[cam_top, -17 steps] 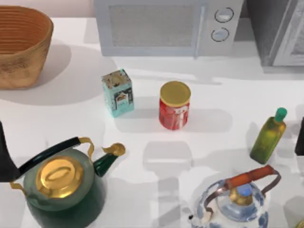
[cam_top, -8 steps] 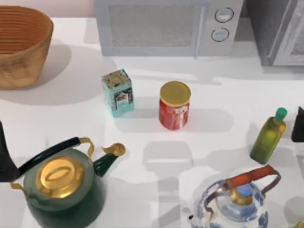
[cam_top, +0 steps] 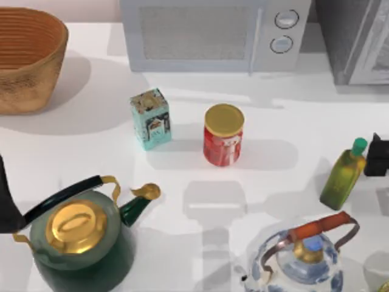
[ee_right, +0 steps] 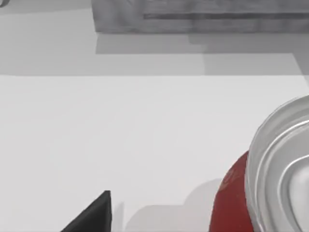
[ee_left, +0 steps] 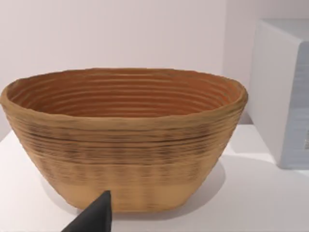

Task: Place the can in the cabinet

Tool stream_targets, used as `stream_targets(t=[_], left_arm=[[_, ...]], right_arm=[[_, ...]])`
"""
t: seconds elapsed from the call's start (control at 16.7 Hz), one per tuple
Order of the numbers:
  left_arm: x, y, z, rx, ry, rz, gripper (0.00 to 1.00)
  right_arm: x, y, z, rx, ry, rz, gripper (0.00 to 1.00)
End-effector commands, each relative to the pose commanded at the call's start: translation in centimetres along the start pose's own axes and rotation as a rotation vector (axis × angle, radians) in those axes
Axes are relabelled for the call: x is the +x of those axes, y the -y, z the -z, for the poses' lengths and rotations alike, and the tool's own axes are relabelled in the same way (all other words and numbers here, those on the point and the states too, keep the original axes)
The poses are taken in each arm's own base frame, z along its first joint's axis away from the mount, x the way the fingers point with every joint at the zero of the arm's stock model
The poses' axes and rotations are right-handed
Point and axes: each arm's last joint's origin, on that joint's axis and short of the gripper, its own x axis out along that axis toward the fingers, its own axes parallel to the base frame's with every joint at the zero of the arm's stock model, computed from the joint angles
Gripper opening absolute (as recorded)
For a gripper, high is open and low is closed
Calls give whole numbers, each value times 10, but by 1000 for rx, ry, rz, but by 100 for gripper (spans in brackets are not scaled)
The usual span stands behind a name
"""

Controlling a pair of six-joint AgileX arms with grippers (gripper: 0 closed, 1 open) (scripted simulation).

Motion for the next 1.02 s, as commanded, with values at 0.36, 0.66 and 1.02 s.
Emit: stream_targets(t=[0.36, 0.66, 1.02], left_arm=[[0, 0, 0, 0, 0, 0, 100], [0, 0, 0, 0, 0, 0, 100], [0, 0, 0, 0, 0, 0, 100]], right_arm=[[0, 0, 0, 0, 0, 0, 62], [0, 0, 0, 0, 0, 0, 25], [0, 0, 0, 0, 0, 0, 0]])
